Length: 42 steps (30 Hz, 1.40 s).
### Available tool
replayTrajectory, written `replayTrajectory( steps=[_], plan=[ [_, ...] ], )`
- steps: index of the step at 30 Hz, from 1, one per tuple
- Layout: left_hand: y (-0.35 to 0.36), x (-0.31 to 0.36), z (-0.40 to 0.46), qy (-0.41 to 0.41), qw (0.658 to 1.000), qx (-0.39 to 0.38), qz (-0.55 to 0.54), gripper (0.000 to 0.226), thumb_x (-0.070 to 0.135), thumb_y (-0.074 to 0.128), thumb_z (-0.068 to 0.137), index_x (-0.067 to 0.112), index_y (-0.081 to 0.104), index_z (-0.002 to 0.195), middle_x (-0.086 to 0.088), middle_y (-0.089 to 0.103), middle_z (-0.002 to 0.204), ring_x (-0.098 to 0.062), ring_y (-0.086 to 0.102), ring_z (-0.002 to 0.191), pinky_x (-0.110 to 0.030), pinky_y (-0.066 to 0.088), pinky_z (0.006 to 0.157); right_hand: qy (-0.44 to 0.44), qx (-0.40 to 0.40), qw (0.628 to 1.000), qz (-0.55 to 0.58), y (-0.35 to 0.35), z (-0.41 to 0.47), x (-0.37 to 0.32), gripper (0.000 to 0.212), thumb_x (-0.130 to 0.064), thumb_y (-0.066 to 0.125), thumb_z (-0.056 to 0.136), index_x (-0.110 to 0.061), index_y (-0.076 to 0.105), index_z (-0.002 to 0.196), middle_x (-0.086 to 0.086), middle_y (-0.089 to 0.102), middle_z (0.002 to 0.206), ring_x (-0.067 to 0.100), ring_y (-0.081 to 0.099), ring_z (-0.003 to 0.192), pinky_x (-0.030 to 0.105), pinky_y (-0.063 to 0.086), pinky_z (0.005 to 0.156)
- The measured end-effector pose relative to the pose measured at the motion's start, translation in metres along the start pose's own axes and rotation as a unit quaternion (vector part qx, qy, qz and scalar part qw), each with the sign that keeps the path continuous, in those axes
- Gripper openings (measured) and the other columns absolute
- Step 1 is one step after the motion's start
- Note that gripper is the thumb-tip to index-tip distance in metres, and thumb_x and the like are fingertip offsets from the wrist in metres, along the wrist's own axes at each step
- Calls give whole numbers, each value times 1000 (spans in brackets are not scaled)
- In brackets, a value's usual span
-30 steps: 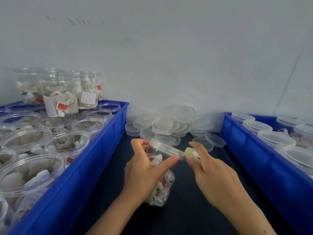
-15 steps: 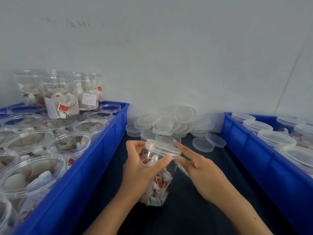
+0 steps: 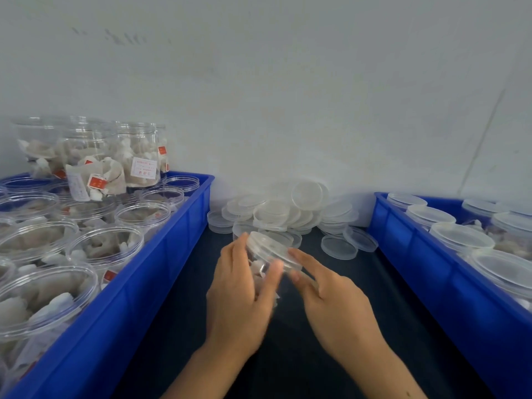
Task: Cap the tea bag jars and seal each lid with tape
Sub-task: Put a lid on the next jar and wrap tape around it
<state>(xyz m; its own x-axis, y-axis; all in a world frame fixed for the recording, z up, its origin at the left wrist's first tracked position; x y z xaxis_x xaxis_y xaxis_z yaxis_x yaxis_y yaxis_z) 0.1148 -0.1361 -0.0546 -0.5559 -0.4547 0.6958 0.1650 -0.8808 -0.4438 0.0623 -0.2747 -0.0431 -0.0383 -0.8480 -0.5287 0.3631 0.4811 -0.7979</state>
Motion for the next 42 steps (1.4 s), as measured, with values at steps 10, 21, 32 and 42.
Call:
replayTrajectory(
  steps=[10, 21, 32, 42],
  plan=[
    [-8, -11, 10, -56, 994, -52, -74, 74, 97, 57, 38, 68, 34, 101, 53, 45, 104, 30, 43, 97, -7, 37, 70, -56, -28, 997, -53, 9, -7, -15, 55, -33, 25, 104, -43, -2, 150, -12, 38, 66, 2, 41, 60, 18, 32, 53],
    [-7, -21, 7, -111, 966, -52, -227, 70, 72, 75, 43, 40, 58, 103, 28, 67, 98, 8, 65, 88, -20, 49, 74, -44, -13, 999, 4, -14, -3, -3, 54, -57, 34, 94, -56, 10, 142, -6, 51, 54, 4, 50, 50, 19, 38, 54],
    [11, -13, 4, -146, 916, -168, -333, 76, 54, 84, 49, 22, 62, 114, 3, 74, 103, -13, 71, 94, -26, 53, 79, -58, 2, 997, -53, -27, -2, 5, 44, -61, 30, 90, -74, 17, 130, -13, 63, 72, 2, 55, 60, 17, 45, 60],
    [15, -18, 3, -127, 922, -174, -322, 55, 64, 73, 65, 36, 57, 109, 26, 70, 100, 12, 64, 91, -2, 46, 66, -8, 33, 998, 55, -9, -3, 7, 34, -59, 42, 91, -66, 43, 124, -23, 68, 104, -7, 53, 76, 8, 38, 69]
  ],
)
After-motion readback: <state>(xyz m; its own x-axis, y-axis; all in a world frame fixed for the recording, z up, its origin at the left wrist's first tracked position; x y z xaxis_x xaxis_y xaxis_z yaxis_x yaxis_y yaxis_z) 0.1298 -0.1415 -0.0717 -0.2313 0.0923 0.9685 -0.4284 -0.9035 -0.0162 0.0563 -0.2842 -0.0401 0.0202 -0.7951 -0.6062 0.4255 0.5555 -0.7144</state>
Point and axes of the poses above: each hand's wrist, its own z-axis towards the middle knuckle, its own y-axis out of the palm, x = y × z, the point moved 7 cm from there along z, towards the middle knuckle
